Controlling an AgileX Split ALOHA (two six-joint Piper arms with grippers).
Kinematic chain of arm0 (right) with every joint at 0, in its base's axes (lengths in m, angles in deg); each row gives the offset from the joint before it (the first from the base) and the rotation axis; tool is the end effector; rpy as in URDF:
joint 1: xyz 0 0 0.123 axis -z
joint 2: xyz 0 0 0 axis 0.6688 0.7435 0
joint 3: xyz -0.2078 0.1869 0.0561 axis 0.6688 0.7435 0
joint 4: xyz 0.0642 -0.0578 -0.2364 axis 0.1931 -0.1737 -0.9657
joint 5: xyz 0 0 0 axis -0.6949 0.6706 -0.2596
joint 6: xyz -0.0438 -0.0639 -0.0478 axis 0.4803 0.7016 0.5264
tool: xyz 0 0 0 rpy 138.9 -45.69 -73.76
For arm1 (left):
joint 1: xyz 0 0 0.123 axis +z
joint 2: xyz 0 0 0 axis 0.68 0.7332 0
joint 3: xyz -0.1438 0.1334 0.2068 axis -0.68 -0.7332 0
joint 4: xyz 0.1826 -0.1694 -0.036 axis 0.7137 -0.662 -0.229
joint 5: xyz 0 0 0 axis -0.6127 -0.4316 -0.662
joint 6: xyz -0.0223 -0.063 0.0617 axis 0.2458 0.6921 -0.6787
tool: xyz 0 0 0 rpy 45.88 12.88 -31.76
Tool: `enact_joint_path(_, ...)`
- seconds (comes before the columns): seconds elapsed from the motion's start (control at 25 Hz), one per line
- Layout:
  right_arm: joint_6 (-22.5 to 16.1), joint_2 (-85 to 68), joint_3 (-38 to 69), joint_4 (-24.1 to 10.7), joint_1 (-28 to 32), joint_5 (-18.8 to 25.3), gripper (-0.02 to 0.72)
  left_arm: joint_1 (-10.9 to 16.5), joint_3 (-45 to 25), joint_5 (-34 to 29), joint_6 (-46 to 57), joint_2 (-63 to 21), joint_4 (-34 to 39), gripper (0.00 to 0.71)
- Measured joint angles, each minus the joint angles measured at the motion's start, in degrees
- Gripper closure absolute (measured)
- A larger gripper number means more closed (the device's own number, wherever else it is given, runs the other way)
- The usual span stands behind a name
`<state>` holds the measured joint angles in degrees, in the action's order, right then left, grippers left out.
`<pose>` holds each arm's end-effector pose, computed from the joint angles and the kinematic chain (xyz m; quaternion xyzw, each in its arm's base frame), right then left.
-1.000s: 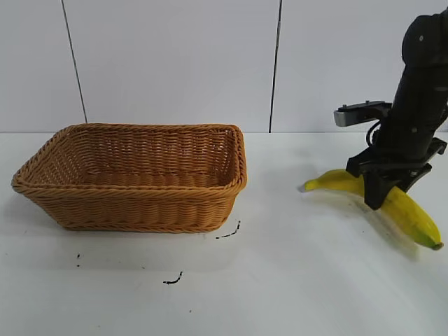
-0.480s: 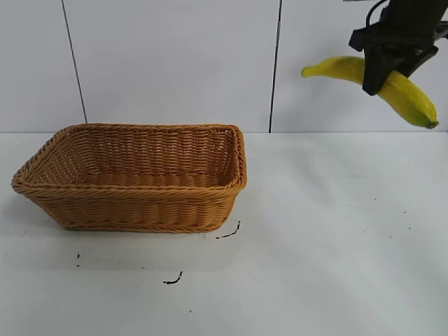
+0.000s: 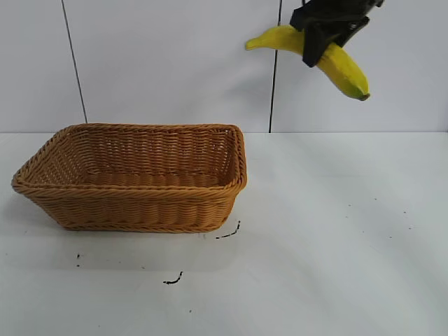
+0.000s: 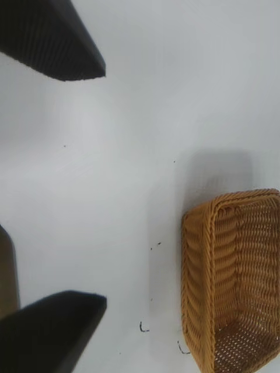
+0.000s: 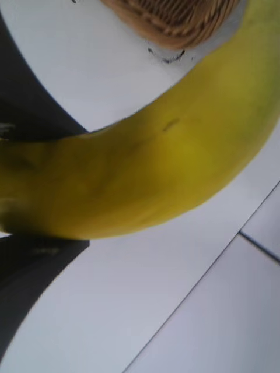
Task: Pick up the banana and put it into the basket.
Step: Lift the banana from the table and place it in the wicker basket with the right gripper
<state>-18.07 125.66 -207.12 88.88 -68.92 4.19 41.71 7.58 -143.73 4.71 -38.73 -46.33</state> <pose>0.4515 0.2307 0.2929 -0.4711 0.8297 -0.0072 0.2993 -0.0042 -0.0048 0.2742 0.0340 0.8559 -0.0208 0.5155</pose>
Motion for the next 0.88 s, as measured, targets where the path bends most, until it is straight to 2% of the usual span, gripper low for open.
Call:
enact_joint_path(0.24,2.4,4.1,0.0,-1.2,-8.4,-8.4,0.389,0.0,0.0,0.0,0.0,0.0,0.0,0.015)
enact_joint_path(0.48,4.7,10.8,0.0,-1.3,-11.5,-17.8,0.389,0.0,0.0,0.0,0.0,0.0,0.0,0.015)
enact_joint_path(0.88,4.8,17.7,0.1,-1.8,-11.6,-21.2,0.389,0.0,0.0,0.0,0.0,0.0,0.0,0.015)
